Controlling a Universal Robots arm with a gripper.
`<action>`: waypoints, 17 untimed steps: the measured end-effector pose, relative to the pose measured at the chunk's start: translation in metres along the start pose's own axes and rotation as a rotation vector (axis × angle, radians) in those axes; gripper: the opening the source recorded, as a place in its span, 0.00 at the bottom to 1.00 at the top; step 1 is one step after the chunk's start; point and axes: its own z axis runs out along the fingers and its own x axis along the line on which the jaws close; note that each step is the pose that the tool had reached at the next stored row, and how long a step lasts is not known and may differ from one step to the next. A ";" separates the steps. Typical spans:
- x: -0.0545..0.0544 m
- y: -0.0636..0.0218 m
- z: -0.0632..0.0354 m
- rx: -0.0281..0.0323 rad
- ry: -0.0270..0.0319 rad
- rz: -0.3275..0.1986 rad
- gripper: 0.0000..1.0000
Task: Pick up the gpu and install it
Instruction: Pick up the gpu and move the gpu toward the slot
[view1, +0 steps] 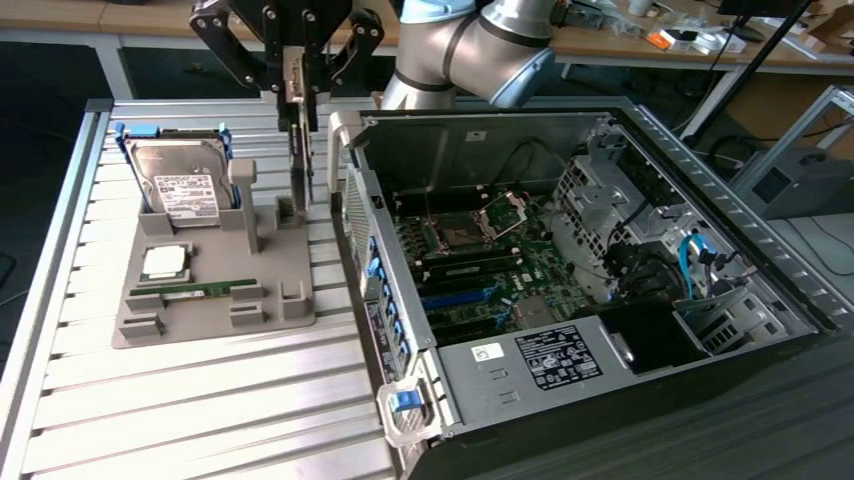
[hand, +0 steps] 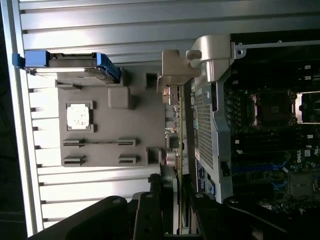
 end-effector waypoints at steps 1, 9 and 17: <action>-0.001 -0.0024 0.0000 -0.0001 0.0013 0.000 0.27; -0.017 -0.0166 0.0002 -0.0007 0.0148 0.000 0.27; -0.039 -0.0232 0.0005 0.0006 0.0331 0.000 0.27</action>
